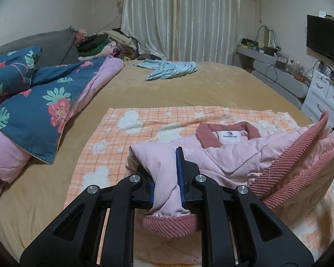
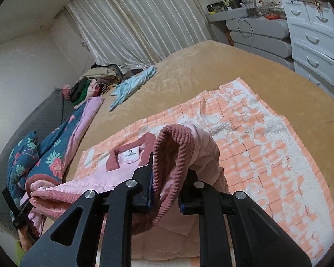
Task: Fold large clothes
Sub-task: 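Lift the hem and cuff with both grippers and fold them toward the collar, then lay the folded hem on the jacket and open both grippers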
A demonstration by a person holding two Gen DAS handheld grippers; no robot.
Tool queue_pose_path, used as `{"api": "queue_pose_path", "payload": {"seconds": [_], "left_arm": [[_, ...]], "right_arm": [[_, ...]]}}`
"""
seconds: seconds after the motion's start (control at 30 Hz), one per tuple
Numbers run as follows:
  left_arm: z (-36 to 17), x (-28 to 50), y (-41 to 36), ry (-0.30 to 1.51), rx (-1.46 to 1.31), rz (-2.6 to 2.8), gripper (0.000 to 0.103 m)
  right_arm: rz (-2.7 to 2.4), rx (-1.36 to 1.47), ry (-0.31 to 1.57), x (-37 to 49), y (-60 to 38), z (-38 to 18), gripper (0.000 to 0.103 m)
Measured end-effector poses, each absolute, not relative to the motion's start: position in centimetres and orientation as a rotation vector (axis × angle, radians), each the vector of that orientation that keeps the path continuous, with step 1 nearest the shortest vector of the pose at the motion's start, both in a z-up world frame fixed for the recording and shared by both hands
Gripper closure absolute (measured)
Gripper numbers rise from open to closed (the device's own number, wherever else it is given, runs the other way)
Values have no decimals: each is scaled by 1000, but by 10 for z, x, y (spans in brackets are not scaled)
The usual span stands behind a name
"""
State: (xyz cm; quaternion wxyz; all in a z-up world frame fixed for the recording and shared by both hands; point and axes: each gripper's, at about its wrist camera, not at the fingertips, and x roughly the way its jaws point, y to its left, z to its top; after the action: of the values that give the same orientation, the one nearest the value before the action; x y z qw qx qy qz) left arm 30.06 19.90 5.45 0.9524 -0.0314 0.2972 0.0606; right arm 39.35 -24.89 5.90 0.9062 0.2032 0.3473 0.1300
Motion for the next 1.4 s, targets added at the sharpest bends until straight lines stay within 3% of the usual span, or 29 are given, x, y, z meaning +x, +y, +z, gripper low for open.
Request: {"api": "queue_pose_path", "payload": {"seconds": [0.13, 0.23, 0.3, 0.5, 0.6, 0.83, 0.97, 1.0, 1.17, 1.4], "left_arm": [[41, 316, 202, 632, -57, 135, 94], [33, 327, 203, 650, -61, 140, 93], [27, 335, 204, 663, -66, 143, 93], [16, 354, 206, 685, -97, 139, 91], [14, 363, 206, 701, -127, 127, 86], [33, 366, 217, 698, -279, 46, 63], [46, 356, 215, 640, -274, 35, 17], [52, 351, 214, 609, -232, 66, 13], [43, 329, 224, 588, -150, 103, 12], [-50, 309, 259, 752, -346, 66, 9]], "right_arm": [[289, 463, 746, 407, -250, 45, 80], [331, 540, 747, 415, -256, 37, 62], [332, 565, 721, 414, -260, 35, 36], [326, 542, 662, 407, -275, 21, 24], [282, 481, 725, 411, -271, -4, 24], [249, 309, 801, 409, -249, -46, 23], [244, 250, 806, 406, -240, -58, 22], [242, 238, 807, 405, -239, -59, 22], [242, 191, 783, 401, -237, -61, 22], [246, 166, 777, 404, -236, -68, 22]]}}
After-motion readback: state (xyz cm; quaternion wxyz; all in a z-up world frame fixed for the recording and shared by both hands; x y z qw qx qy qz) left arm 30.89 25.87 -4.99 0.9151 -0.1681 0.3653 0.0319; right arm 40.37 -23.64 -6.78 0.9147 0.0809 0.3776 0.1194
